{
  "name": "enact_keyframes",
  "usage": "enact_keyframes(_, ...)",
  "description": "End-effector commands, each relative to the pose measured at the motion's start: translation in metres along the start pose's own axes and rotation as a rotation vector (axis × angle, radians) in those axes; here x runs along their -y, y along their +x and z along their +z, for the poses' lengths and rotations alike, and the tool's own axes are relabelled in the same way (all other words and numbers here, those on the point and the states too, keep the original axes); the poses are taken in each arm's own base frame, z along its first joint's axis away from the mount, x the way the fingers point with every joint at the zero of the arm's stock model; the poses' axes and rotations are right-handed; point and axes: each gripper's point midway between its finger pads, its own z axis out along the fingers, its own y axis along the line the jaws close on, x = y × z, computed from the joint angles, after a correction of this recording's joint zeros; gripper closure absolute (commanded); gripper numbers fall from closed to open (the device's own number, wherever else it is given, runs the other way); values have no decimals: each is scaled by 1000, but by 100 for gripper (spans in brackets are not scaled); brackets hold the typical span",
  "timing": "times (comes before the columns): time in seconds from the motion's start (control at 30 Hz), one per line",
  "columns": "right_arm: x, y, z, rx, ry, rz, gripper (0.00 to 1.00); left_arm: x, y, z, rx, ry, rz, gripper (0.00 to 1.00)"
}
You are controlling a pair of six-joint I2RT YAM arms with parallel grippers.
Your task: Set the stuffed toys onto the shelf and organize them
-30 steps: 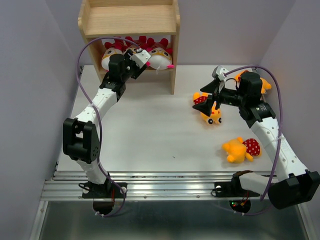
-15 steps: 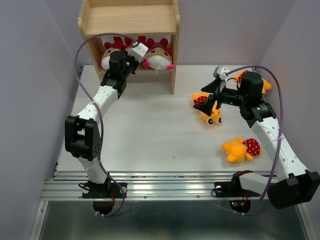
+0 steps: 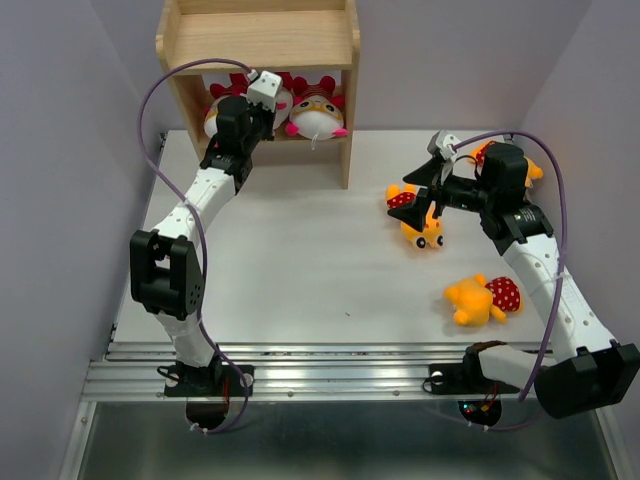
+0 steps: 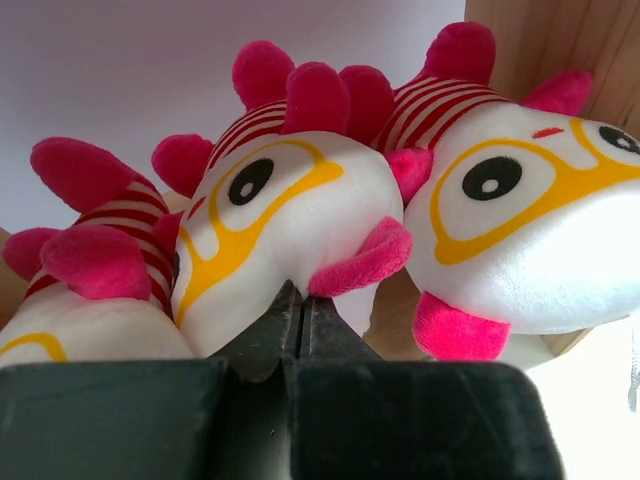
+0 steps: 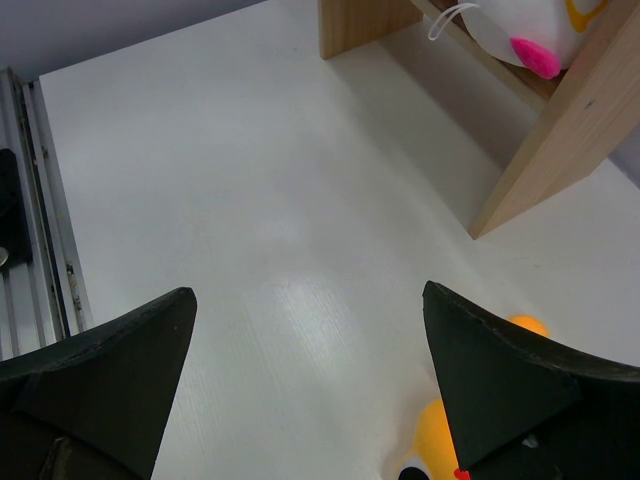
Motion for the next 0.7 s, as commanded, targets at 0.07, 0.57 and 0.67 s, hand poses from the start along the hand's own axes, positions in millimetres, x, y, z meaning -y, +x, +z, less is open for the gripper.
enact_keyframes(0.07,-2,-22,-7,57,7,-63,0,-11,-49,-22,154,-43,-112,54)
enact_keyframes(0.57,-3,-24,-5,60,-12,-61,0,20,-107,-76,319,147,0,31)
enact_keyframes(0.67,-4,-23,-5,60,-16,-61,0,47,-87,-75,287,244,135,31)
